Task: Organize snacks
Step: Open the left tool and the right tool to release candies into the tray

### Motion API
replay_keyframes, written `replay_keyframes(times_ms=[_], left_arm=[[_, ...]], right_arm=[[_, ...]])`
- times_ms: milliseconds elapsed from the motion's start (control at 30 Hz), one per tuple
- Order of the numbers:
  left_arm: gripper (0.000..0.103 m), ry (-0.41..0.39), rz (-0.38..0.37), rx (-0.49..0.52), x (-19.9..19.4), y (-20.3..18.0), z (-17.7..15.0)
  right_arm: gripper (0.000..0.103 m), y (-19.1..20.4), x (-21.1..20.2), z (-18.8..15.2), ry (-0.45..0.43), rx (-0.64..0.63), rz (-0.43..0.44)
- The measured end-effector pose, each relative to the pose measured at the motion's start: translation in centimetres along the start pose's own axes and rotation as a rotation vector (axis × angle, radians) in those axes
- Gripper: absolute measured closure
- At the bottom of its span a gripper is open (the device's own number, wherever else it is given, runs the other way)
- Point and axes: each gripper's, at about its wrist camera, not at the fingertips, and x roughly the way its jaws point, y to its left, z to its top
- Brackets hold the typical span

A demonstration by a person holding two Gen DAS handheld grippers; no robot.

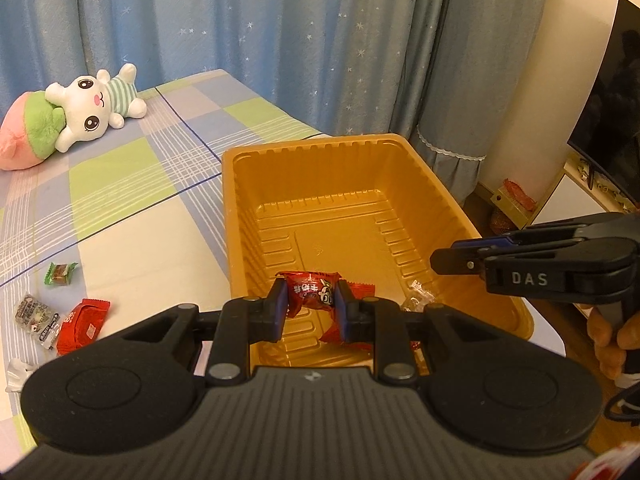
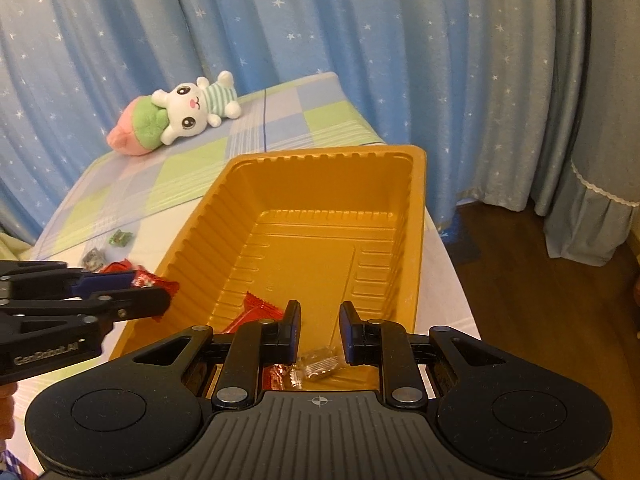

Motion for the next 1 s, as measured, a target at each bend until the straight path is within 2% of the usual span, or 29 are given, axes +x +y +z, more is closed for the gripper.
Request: replay_keyframes(times_ms=[433,467,533,633,667,733,800,933,1000], left_arm=[[0.080,0.025,0.007,0.003,1.4,-0.7,0.5],[0.079,0.028,0.006,0.005,1.5,-0.8,0.5],[0.070,0.032,0.010,-0.002,1.6,-0.8,0.5],[0.069,0.035,0.015,-0.007,1.5,-0.8,0.5],[0.068,0.036,0.020,-0.009,1.4,-0.9,0.4],[0.066,0.037,0.022,-0.016,1.1,-0.8,0.4],[0.064,0.035,0.019,-0.026,0.6,-0.7,0.3],[0.055,0.031,0.010,-0.030,-0.6,-0.5,-0.1],[0.055,0.028,0.004,-0.035,-1.2,-0.5,-0.3]], right_arm=[[0.081,-0.5,-0.9,0.0,0.006,0.012,0.040],[0.080,-0.6,-0.9,0.0,0.008,0.012,0.043],[0.080,-0.7,-1.0,0.0,0.010,0.010,0.049],[0.079,-0.6,-1.3,-0.1,0.012,0.005,0.059],[0.077,-0.6,-1.3,-0.2,0.014,0.003,0.063],[0.056,-0.5,-1.5,-0.4,0.012,0.005,0.066],[0.044,-0.5,-1.9,-0.6,-0.007,0.011,0.067],[0.041,-0.2,-2.4,-0.8,-0.001,0.008,0.080],[0.040,0.0,-2.5,-1.0,0.003,0.005,0.080]])
